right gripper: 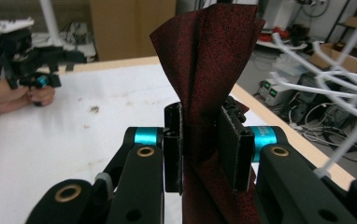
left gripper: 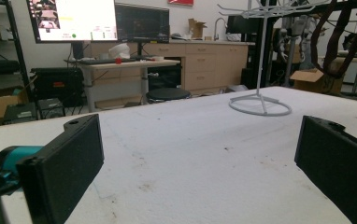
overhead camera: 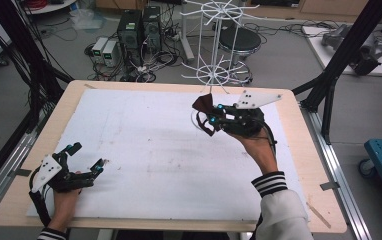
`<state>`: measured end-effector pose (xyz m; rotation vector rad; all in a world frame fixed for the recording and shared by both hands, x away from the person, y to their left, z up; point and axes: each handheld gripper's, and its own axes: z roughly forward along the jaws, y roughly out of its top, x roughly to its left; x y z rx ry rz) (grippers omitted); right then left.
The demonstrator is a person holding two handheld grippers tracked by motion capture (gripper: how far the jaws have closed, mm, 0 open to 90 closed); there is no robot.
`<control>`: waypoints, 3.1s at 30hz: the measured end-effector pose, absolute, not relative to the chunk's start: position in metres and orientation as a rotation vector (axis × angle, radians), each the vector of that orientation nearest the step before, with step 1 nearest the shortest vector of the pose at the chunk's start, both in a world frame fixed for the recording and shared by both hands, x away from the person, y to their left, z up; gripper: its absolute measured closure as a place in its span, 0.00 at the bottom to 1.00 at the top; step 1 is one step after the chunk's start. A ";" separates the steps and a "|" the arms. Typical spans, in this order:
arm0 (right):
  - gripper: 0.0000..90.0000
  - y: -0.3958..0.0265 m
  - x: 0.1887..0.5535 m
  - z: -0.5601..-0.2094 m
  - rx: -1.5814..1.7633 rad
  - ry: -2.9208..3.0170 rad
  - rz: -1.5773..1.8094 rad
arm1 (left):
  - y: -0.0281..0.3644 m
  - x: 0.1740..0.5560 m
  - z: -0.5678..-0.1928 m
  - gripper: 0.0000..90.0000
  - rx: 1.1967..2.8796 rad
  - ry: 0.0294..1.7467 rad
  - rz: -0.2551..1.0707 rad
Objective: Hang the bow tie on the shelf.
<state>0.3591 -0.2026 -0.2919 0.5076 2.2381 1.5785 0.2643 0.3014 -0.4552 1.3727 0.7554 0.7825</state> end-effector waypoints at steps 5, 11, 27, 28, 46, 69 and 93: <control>0.81 -0.214 0.358 -0.289 0.546 2.195 1.588 | 0.301 0.264 -0.455 0.02 1.372 0.756 0.783; 0.81 -0.225 0.357 -0.286 0.591 2.156 1.596 | 0.301 0.264 -0.455 0.02 1.372 0.756 0.783; 0.81 -0.261 0.355 -0.279 0.705 2.032 1.597 | 0.301 0.264 -0.455 0.02 1.372 0.756 0.783; 0.81 -0.262 0.356 -0.278 0.706 2.024 1.598 | 0.301 0.264 -0.455 0.02 1.371 0.756 0.782; 0.81 -0.283 0.377 -0.280 0.888 1.895 1.547 | 0.302 0.265 -0.455 0.02 1.369 0.757 0.783; 0.81 -0.291 0.402 -0.272 1.040 1.703 1.468 | 0.302 0.265 -0.455 0.02 1.369 0.760 0.782; 0.81 -0.267 0.422 -0.253 1.018 1.670 1.476 | 0.302 0.265 -0.455 0.02 1.368 0.760 0.779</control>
